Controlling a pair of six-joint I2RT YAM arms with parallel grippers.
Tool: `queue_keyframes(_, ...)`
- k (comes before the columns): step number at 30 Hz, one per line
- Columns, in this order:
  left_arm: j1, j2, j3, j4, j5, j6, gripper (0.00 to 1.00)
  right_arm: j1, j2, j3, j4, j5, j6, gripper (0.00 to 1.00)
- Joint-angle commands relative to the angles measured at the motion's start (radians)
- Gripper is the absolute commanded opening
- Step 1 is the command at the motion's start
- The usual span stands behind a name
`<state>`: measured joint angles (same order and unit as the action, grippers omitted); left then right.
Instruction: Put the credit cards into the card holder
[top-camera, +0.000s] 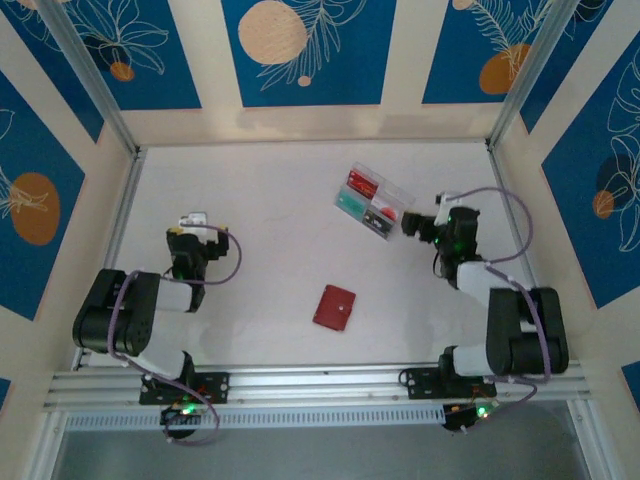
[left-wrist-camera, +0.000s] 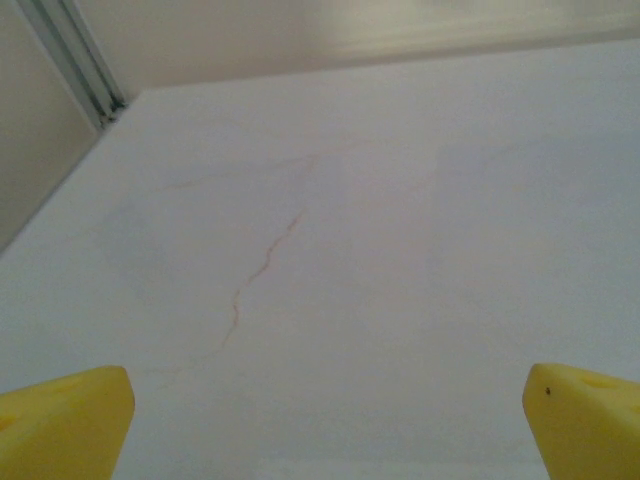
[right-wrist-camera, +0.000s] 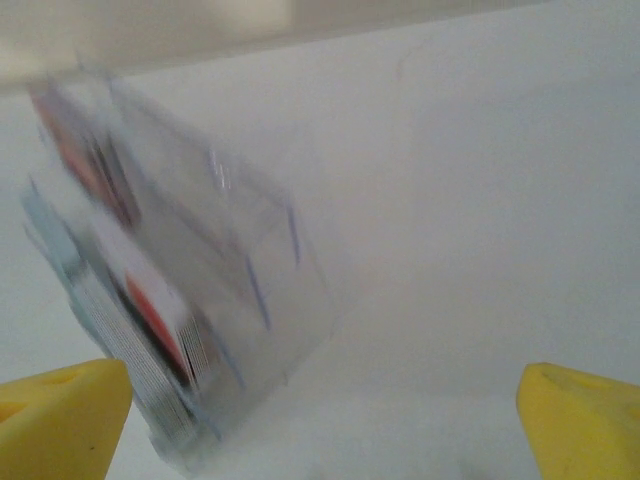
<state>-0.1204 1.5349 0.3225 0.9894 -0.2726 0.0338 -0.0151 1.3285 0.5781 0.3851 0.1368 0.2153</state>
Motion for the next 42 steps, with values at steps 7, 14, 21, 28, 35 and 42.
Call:
queue_keyframes(7, -0.061, -0.299, 0.303, -0.705, -0.245, -0.055, 1.0, -0.05, -0.239, 0.235, -0.576, 0.0, 0.612, 0.99)
queue_keyframes(14, -0.072, -0.368, 0.574, -1.281, 0.048, -0.34, 1.0, 0.115, -0.106, 0.514, -1.09, 0.167, 0.575, 0.94)
queue_keyframes(21, -0.225, -0.413, 0.52, -1.363, 0.379, -0.479, 0.83, 0.487, -0.016, 0.471, -1.262, 0.232, 0.656, 0.59)
queue_keyframes(28, -0.392, -0.292, 0.491, -1.251, 0.699, -0.653, 0.43, 0.678, 0.068, 0.36, -1.163, 0.005, 0.763, 0.24)
queue_keyframes(35, -0.541, -0.17, 0.423, -1.096, 0.795, -0.738, 0.3, 0.768, 0.184, 0.285, -1.04, -0.1, 0.844, 0.11)
queue_keyframes(42, -0.608, -0.097, 0.402, -1.043, 0.803, -0.77, 0.24, 0.782, 0.322, 0.33, -1.015, -0.044, 0.793, 0.09)
